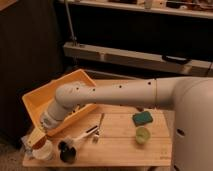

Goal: Place apple in paper cup

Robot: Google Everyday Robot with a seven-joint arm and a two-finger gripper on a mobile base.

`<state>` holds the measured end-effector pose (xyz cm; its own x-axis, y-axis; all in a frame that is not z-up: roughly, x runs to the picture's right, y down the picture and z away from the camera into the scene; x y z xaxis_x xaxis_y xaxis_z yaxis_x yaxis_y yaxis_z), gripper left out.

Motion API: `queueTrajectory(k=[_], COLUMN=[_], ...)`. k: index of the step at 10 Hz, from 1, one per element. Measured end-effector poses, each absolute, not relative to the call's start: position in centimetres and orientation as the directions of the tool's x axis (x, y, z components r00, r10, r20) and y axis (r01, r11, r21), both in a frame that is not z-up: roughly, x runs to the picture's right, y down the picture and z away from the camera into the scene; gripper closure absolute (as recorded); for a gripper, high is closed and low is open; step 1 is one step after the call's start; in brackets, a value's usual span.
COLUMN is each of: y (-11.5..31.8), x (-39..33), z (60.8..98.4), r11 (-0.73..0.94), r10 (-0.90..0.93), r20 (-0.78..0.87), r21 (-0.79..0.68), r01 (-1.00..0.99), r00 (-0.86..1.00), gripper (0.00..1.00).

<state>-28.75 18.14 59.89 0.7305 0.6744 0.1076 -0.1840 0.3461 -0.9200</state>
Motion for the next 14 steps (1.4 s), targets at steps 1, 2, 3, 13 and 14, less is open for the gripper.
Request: queueTrajectory(k=[1, 2, 3, 13, 14], y=[18.4, 18.6, 18.8, 18.1, 18.1], x=[-28.8, -28.9, -29.0, -29.4, -29.4], z=[59.9, 59.9, 60.1, 61.6, 61.6], r11=[0.35, 0.358, 0.365, 0.378, 0.377], r10=[0.666, 0.657, 0.649, 0.664, 0.665], r20=[0.115, 0.121, 0.125, 0.137, 0.138], r21=[-0.921, -0.919, -0.917, -0.91, -0.911], r01=[-0.173, -0.167, -0.163, -0.172, -0.17], r00=[0.737, 0.744, 0.75, 0.735, 0.734], gripper=[1.0, 0.98, 0.9, 0.2, 0.2])
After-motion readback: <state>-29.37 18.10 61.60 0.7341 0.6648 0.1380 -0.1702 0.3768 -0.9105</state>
